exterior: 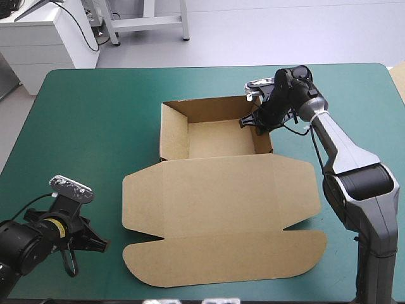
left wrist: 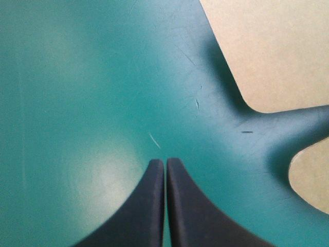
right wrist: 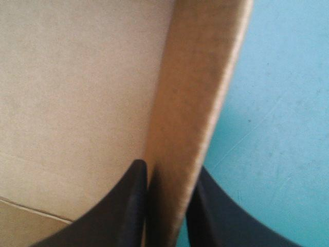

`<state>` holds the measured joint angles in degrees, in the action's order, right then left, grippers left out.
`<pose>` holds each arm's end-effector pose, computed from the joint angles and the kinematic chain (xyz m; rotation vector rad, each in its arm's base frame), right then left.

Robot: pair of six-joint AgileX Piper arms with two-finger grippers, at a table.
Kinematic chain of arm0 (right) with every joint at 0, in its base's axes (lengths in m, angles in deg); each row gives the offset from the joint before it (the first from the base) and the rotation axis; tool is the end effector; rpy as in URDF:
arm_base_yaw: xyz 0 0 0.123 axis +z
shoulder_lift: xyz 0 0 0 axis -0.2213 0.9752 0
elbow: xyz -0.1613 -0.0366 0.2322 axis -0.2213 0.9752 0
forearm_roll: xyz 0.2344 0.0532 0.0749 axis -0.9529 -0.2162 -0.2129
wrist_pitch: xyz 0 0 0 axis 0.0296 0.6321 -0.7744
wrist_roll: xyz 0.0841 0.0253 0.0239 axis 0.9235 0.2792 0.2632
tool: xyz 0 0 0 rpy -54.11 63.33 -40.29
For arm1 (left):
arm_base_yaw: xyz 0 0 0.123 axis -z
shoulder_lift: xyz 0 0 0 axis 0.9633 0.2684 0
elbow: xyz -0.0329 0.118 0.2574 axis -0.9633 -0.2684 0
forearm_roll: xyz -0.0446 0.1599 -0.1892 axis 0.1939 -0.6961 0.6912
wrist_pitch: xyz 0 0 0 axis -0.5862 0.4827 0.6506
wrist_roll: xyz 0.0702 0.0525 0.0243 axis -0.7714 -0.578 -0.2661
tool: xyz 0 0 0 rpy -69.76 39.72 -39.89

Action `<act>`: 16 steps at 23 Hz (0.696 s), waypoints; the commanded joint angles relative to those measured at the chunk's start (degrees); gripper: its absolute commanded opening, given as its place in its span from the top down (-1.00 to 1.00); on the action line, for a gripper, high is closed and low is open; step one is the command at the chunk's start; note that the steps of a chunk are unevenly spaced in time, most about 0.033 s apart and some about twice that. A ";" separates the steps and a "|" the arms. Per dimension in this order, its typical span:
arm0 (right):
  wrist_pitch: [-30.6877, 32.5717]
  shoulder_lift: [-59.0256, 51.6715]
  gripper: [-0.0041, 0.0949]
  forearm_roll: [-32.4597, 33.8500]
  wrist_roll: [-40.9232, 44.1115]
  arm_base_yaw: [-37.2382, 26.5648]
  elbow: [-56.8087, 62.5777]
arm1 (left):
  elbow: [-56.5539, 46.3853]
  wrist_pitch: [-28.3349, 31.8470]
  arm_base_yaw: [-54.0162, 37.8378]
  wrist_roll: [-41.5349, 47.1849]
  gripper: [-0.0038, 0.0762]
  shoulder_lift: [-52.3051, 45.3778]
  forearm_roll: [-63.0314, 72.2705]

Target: Fold the box

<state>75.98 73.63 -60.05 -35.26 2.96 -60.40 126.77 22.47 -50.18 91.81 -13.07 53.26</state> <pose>0.4351 0.1345 0.2792 -0.4538 2.7972 0.2333 0.1127 -0.0338 0.3062 0.5330 2.5333 0.0831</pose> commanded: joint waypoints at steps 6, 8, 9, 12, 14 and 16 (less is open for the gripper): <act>-1.08 -3.40 0.96 0.47 -2.36 -0.30 -2.83 | 1.31 2.46 0.38 0.64 0.92 -0.15 -0.92; -1.08 -3.40 0.96 4.80 -2.95 -0.30 -5.40 | 1.31 2.25 0.38 0.64 0.92 -0.15 -0.81; -1.18 -3.40 0.96 7.02 -3.11 -0.39 -6.26 | 1.31 2.25 0.38 0.64 0.92 -0.15 -0.81; -1.58 -3.40 0.96 17.55 -2.86 -1.28 -9.33 | 1.31 2.68 0.38 0.64 0.92 -0.15 -0.70; -1.58 -3.40 0.96 21.92 -2.70 -4.27 -11.88 | 1.31 2.68 0.38 0.64 0.92 -0.15 -0.70; -1.58 -3.40 0.96 21.50 -2.70 -8.91 -14.39 | 1.31 1.89 0.38 0.64 0.92 -0.15 -0.70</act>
<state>76.16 73.76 -43.01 -37.65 -1.40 -70.95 126.71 22.86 -50.18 91.98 -13.07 53.13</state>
